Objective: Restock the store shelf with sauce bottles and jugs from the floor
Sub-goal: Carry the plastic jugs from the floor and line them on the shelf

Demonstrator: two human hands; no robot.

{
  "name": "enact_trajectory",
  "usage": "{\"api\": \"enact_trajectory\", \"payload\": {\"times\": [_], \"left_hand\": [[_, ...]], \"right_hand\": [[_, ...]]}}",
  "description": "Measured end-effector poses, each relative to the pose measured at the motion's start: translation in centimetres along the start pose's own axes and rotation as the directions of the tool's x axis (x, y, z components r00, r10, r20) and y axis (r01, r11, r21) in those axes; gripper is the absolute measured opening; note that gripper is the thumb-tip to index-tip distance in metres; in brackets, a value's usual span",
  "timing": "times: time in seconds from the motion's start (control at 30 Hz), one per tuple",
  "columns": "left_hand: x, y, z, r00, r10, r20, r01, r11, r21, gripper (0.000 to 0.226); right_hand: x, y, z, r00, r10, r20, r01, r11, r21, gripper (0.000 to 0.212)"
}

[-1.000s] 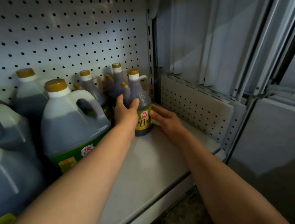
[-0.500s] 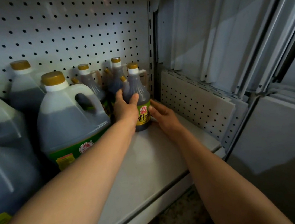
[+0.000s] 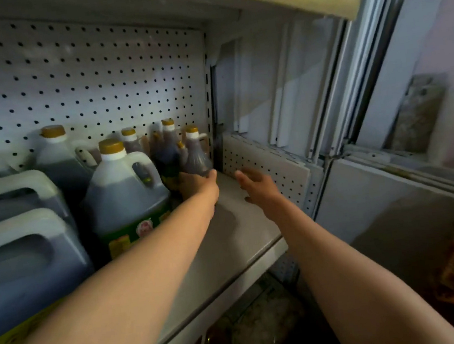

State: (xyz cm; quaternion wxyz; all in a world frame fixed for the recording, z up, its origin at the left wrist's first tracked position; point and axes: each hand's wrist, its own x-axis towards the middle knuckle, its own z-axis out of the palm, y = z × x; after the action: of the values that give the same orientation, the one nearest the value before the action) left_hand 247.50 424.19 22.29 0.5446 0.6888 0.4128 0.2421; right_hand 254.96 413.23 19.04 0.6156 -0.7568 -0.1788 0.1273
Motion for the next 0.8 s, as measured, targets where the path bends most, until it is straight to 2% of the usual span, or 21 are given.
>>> {"api": "enact_trajectory", "payload": {"times": [0.1,0.23,0.4,0.57,0.67,0.8], "left_hand": [[-2.8,-1.0,-0.6,0.988,0.061,0.144,-0.058,0.998,-0.024,0.068],[-6.1,-2.6,-2.6,0.945,0.108,0.309,-0.113,0.994,-0.002,0.083],[-10.9,-4.5,-6.8,0.88,0.288,0.378,-0.353,0.929,0.114,0.077],[-16.7,-6.2,-12.9,0.745,0.435,0.506,-0.613,0.745,0.262,0.068],[-19.9,-7.8,-16.4,0.636,0.5,0.588,-0.723,0.652,0.227,0.064],[-25.7,-9.7,-19.9,0.534,0.52,0.666,-0.775,0.616,0.141,0.064]], "right_hand": [[-3.4,-0.8,-1.6,0.997,-0.009,-0.073,0.003,0.996,-0.095,0.063],[-9.3,-1.4,-3.1,0.988,-0.048,-0.146,0.004,0.957,-0.289,0.066],[-18.4,-2.2,-3.5,0.959,-0.092,-0.269,-0.048,0.879,-0.474,0.069],[-28.5,-3.6,-2.2,0.904,-0.128,-0.408,-0.184,0.744,-0.642,0.067],[-35.1,-4.2,-1.1,0.869,-0.111,-0.483,-0.292,0.673,-0.679,0.067],[-45.4,-5.4,0.2,0.827,-0.109,-0.552,-0.367,0.64,-0.675,0.071]]}}
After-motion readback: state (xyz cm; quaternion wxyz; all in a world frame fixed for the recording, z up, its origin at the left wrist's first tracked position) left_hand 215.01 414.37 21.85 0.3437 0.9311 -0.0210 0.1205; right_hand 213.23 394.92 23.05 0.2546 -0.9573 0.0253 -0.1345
